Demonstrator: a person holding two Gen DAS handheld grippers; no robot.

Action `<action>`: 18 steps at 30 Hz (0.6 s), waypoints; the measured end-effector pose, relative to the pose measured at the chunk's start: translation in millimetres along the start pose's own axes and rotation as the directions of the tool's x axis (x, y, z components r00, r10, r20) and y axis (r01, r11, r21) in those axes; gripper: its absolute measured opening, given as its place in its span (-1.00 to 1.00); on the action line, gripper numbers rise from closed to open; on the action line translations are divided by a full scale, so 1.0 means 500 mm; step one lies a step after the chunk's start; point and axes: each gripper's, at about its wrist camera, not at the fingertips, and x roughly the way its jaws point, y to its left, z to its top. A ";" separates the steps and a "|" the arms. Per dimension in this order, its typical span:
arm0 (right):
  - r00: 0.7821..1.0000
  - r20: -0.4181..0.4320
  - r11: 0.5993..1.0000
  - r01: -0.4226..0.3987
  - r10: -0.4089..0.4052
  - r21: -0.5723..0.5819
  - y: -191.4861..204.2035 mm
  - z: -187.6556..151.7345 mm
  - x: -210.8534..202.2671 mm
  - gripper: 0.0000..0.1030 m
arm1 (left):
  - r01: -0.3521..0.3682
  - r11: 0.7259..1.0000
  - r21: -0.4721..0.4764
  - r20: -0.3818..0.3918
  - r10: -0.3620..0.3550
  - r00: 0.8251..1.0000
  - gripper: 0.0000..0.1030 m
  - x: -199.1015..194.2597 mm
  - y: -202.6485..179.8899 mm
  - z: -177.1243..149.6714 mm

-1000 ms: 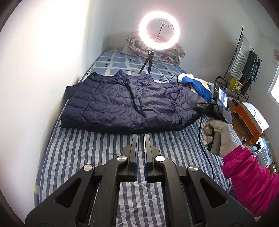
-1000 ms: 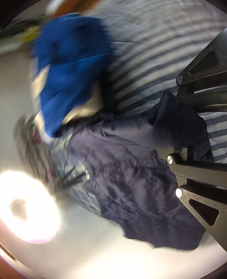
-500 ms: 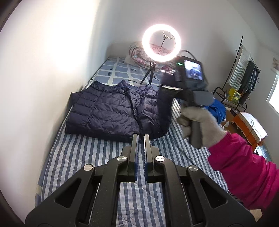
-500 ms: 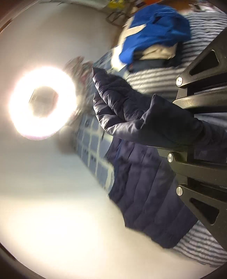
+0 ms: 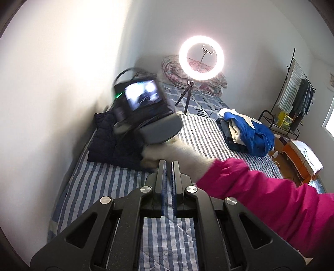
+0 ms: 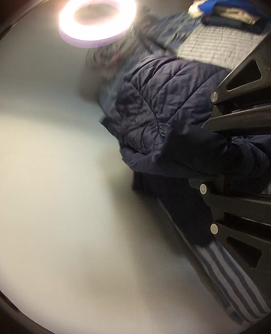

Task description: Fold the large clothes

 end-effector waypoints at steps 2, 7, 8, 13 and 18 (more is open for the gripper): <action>0.998 -0.026 0.999 -0.049 0.048 -0.022 0.035 -0.010 0.034 -0.85 | -0.008 1.000 -0.003 0.009 0.008 1.000 -0.96 -0.003 0.004 0.001; 0.991 -0.059 0.992 -0.124 0.124 0.010 0.040 -0.031 0.079 -0.81 | -0.020 1.000 -0.008 0.011 0.020 1.000 -0.96 -0.002 0.011 0.003; 0.986 -0.062 0.988 -0.151 0.153 0.023 0.033 -0.033 0.081 -0.77 | -0.020 1.000 -0.008 0.011 0.021 1.000 -0.96 -0.001 0.011 0.002; 0.923 0.029 0.913 -0.384 0.384 0.141 -0.040 -0.026 0.023 -0.08 | -0.026 1.000 -0.013 0.020 0.027 0.999 -0.96 -0.001 0.013 0.002; 0.886 0.171 0.842 -0.462 0.430 0.277 -0.170 -0.050 -0.069 -0.07 | -0.056 0.998 -0.023 0.022 0.056 0.998 -0.96 -0.002 0.034 0.001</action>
